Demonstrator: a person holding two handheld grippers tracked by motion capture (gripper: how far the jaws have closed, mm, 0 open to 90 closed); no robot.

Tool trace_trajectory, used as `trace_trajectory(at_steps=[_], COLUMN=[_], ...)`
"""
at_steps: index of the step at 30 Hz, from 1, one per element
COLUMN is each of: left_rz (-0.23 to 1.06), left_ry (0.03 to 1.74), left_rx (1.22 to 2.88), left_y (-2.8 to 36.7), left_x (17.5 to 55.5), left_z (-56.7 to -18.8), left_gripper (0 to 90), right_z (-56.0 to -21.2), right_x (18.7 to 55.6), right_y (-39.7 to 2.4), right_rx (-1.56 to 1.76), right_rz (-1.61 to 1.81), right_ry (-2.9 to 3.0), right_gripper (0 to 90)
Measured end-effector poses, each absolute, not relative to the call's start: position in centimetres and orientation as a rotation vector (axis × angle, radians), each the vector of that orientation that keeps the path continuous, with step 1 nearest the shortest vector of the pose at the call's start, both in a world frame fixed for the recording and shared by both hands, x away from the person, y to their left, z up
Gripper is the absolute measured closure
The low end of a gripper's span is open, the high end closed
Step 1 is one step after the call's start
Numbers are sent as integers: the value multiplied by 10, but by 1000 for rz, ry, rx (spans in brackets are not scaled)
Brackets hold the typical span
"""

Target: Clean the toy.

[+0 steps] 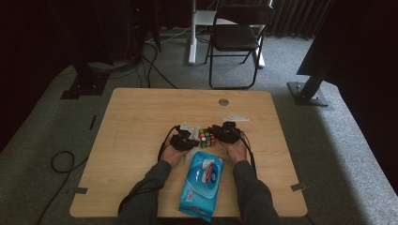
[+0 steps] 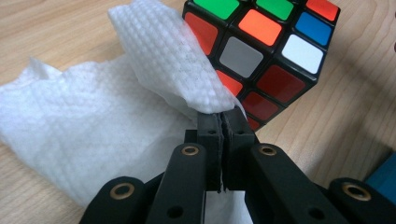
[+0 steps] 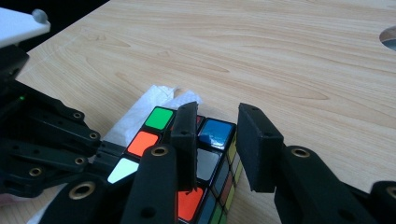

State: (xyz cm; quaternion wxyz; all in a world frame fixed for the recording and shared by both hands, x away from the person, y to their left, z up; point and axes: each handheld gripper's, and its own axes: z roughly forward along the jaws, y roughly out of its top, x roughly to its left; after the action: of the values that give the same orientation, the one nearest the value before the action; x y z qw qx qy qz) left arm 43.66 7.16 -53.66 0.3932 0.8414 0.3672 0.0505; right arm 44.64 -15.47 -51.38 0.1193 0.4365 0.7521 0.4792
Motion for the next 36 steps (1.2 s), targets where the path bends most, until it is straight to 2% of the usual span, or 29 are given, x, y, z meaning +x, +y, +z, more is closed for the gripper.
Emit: trace_trajectory(at_steps=[10,29,36], left_rz=[159,182,170], left_ry=[973,1020,1019], left_rx=[2060,2028,2027], left_y=[87,78,82], left_x=[446,459,453], left_z=[-519,-512,-513], left_gripper=[881,878,878], right_z=[-510,-511,-511], right_x=[447,444,446], right_y=[-152,-148,-146], right_rx=[1236,1144,1174], right_rz=[1354,1384,1367], right_ry=[2226,2302,2268], right_gripper=[692,696,632])
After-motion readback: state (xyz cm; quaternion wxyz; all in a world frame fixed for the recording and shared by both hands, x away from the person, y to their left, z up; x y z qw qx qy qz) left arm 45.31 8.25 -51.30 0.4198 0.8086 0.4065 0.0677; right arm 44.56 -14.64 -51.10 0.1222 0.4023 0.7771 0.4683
